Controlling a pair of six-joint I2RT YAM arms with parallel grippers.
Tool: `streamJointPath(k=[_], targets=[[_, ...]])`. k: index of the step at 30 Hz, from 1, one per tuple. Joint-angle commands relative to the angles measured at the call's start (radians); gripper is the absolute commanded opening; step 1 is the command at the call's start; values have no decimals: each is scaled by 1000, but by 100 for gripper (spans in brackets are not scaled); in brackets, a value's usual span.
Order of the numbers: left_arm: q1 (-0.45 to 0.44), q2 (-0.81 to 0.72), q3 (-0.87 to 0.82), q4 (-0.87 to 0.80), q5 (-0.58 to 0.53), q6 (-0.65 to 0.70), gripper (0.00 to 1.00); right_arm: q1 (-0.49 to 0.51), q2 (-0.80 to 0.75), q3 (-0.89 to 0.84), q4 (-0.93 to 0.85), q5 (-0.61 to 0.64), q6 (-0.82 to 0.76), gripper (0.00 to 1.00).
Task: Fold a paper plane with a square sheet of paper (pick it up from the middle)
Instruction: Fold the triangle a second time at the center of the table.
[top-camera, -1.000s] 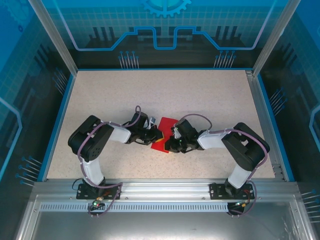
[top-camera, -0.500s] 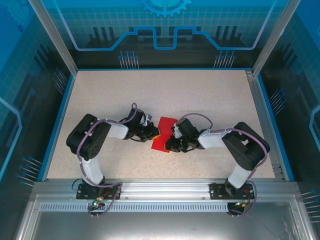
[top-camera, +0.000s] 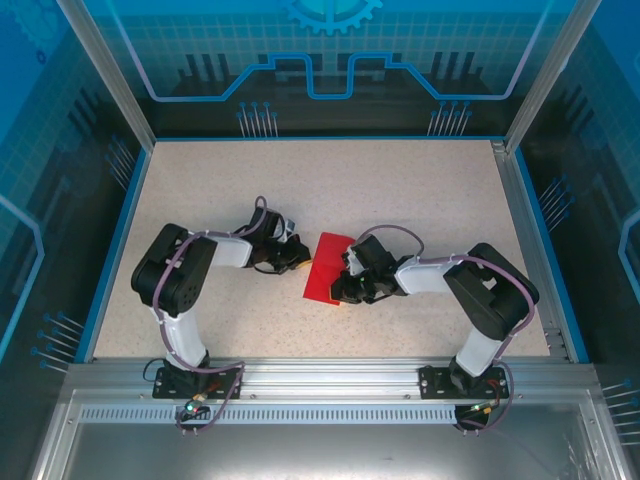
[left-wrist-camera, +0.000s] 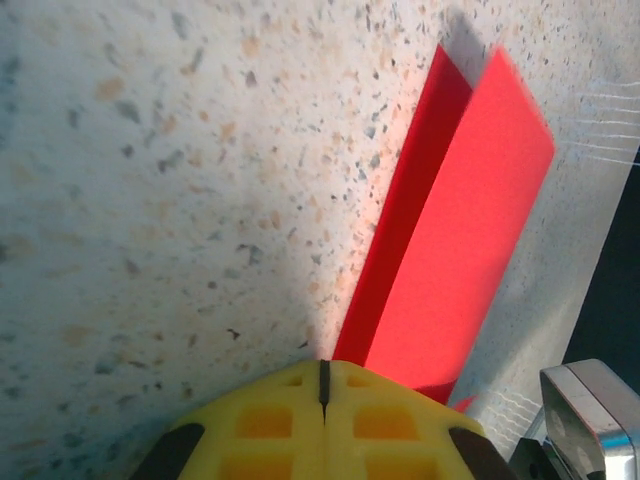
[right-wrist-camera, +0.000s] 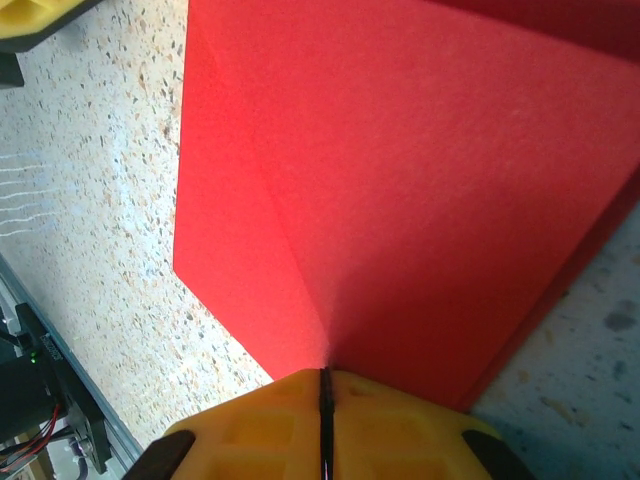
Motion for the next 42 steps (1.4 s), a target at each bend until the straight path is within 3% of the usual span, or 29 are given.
streamJointPath(k=[1, 9, 16, 34, 42], targets=[[5, -50, 30, -71, -9, 53, 5, -12, 41, -6, -121, 17, -21, 10], [-39, -160, 6, -85, 40, 61, 7, -12, 38, 4, -128, 22, -23, 10], [-90, -83, 7, -31, 103, 51, 7, -13, 32, 4, -128, 25, -23, 10], [-83, 51, -45, 9, 11, 62, 5, -34, -16, 77, -85, -32, -4, 13], [-82, 50, -59, 28, 21, 48, 5, -31, 60, 158, -60, -53, 17, 13]])
